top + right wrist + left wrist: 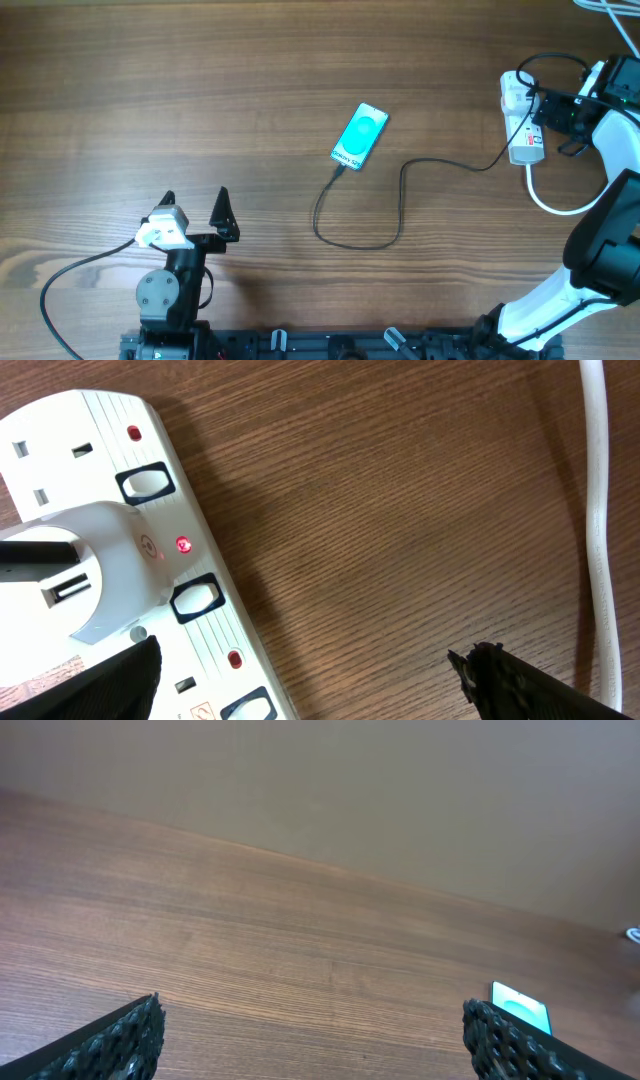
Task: Plug charger to phone and switch on socket
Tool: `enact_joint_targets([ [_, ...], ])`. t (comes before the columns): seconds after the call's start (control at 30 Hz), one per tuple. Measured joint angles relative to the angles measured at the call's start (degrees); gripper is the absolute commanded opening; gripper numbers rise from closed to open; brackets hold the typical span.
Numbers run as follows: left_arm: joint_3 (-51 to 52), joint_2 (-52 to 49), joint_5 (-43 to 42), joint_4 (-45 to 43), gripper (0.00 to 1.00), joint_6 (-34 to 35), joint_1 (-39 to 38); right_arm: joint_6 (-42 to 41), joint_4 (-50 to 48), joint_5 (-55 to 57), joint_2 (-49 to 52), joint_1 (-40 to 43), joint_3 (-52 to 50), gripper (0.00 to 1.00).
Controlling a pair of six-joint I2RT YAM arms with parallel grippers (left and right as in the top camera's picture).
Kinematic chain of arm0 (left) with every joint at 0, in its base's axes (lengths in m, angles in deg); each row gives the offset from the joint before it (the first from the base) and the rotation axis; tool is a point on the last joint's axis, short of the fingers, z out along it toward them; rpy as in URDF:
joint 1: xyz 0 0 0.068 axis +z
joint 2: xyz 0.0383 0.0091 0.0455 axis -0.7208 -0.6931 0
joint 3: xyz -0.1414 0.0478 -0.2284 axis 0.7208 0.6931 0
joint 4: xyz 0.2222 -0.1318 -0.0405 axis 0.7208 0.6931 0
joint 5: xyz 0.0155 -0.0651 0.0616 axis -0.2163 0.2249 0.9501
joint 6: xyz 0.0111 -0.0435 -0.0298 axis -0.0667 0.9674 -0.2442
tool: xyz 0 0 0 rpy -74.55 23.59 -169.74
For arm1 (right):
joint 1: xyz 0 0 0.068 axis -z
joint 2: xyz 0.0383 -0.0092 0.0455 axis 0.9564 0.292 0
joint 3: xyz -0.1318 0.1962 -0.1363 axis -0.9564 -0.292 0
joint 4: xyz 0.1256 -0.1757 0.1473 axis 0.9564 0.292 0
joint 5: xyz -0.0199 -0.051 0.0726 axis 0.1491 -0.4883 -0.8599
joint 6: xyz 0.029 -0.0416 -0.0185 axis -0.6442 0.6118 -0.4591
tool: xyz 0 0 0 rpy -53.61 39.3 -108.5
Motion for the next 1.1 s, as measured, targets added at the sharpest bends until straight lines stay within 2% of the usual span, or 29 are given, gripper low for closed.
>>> enact_joint_targets([
  [1.1, 0.0, 0.0, 0.0, 0.0, 1.0, -0.7, 0.0, 0.0, 0.0, 0.0, 0.0, 0.0, 0.0, 1.0],
])
